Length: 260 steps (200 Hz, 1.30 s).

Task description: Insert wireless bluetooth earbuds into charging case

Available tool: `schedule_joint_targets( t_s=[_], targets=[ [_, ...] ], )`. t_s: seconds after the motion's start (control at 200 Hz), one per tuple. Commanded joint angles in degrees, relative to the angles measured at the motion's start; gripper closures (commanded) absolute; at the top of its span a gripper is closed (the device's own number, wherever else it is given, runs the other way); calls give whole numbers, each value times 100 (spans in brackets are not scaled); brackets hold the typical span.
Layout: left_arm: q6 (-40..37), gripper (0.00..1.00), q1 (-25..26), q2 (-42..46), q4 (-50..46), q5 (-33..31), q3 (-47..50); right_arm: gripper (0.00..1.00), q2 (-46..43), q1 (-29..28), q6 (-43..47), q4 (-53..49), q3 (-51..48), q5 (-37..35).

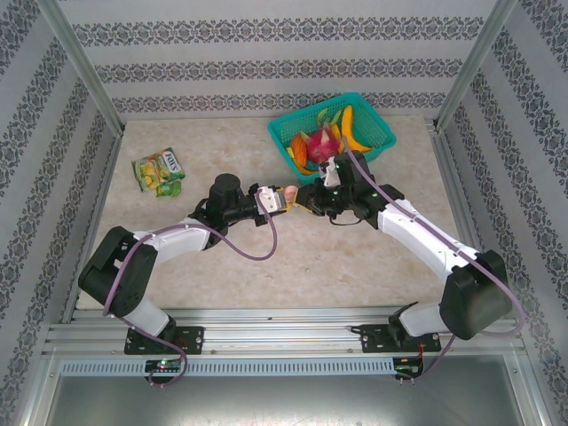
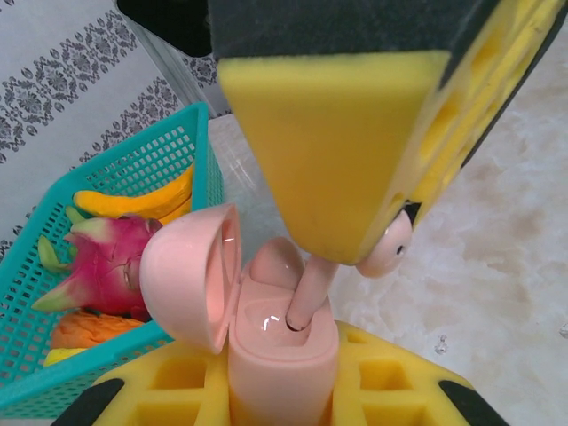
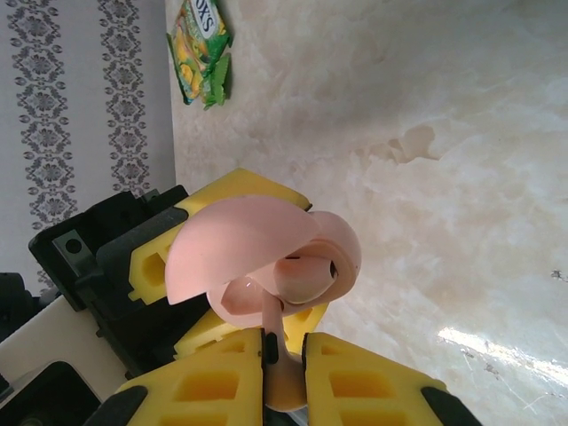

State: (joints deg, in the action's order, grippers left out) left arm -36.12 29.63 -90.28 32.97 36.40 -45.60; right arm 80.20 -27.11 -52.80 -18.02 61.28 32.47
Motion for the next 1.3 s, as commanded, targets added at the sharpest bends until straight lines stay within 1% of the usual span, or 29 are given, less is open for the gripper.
schedule_joint_targets(
  t_s=[0.0, 0.27, 0.415, 0.58, 0.739, 0.864, 0.994, 1.149, 1.229, 1.294],
  targets=[
    [-235, 100, 99, 263, -121, 387, -168, 84, 144, 81, -39, -175, 267, -151],
    [-371, 100, 96, 280, -435, 497, -225, 85, 339, 100, 151, -760, 693, -265],
    [-327, 100, 105, 265, -432, 569, -223, 84, 483, 110, 209, -939, 906, -350],
    [-79, 100, 109, 244, -276, 630, -214, 84, 623, 101, 217, -958, 1059, -363],
    [269, 100, 108, 102, 17, 675, -177, 81, 539, 96, 237, -932, 1148, -408],
    [638, 100, 105, -75, 451, 669, -108, 75, 406, 102, 260, -947, 1305, -399],
    [1087, 100, 106, -277, 977, 533, -45, 64, 128, 101, 236, -918, 1387, -423],
    [1950, 100, 101, -553, 1782, 428, -3, 49, -333, 101, 274, -870, 1331, -667],
    [2426, 100, 96, -685, 2250, 399, 23, 45, -583, 90, 285, -813, 1211, -891],
    [2792, 100, 102, -782, 2589, 339, 41, 44, -708, 85, 392, -806, 1155, -1022]
  ],
)
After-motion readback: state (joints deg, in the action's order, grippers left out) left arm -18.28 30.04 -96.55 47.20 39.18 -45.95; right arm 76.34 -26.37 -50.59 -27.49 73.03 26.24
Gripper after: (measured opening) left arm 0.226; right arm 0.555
